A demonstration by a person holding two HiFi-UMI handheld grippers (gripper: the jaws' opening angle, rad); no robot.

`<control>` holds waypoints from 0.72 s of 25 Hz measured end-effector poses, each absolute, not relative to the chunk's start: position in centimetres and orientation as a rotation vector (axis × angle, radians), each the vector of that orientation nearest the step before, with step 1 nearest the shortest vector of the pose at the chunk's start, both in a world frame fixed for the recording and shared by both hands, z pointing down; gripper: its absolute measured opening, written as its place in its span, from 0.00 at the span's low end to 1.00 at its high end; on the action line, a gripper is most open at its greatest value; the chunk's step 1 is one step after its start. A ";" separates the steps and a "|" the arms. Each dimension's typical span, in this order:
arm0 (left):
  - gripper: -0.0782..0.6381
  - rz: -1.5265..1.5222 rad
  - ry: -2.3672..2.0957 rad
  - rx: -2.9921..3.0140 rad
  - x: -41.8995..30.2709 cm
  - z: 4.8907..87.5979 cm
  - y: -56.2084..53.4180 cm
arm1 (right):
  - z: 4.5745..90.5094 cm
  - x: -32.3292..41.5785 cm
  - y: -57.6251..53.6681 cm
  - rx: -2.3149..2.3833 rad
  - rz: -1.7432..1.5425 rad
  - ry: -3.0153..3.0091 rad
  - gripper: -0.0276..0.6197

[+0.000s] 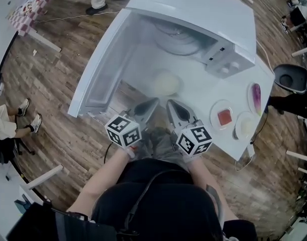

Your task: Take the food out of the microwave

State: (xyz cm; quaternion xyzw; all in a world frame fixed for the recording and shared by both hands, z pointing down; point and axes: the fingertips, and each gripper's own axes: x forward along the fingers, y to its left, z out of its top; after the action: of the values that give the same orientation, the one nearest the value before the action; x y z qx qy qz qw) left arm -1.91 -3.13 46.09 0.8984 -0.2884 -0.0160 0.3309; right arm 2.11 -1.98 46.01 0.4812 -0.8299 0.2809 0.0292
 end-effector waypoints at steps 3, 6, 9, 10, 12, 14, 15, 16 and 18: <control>0.12 -0.026 -0.699 2.353 -2.4 46.3 -2.3 | 46.4 1.5 -1.1 1.546 0.893 -2.523 0.07; 0.12 -0.011 -0.650 2.375 -3.0 46.3 -1.7 | 46.3 0.7 -0.4 1.605 0.897 -2.502 0.07; 0.12 0.000 -0.602 2.402 -3.4 46.1 -1.1 | 46.0 0.2 0.2 1.662 0.884 -2.484 0.07; 0.12 0.003 -0.587 2.407 -3.6 46.0 -0.8 | 45.9 -0.1 0.5 1.678 0.880 -2.477 0.07; 0.12 0.006 -0.560 2.416 -4.2 45.8 -0.2 | 45.6 -0.7 1.2 1.707 0.871 -2.466 0.07; 0.12 0.005 -0.540 2.424 -4.7 45.6 0.3 | 45.3 -1.3 2.0 1.736 0.861 -2.458 0.07; 0.12 0.004 -0.531 2.427 -5.0 45.4 0.5 | 45.1 -1.5 2.3 1.751 0.856 -2.455 0.07; 0.12 0.002 -0.522 2.431 -5.2 45.3 0.7 | 44.9 -1.7 2.6 1.766 0.850 -2.451 0.07; 0.12 -0.003 -0.507 2.437 -5.6 44.9 1.1 | 44.7 -2.0 3.3 1.788 0.838 -2.444 0.07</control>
State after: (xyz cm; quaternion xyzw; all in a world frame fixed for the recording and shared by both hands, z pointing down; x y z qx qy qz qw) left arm -5.56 1.13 44.94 0.9274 -0.1929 -0.0011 0.3205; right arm -2.00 3.29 44.69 0.5691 -0.7778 0.2667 -0.0004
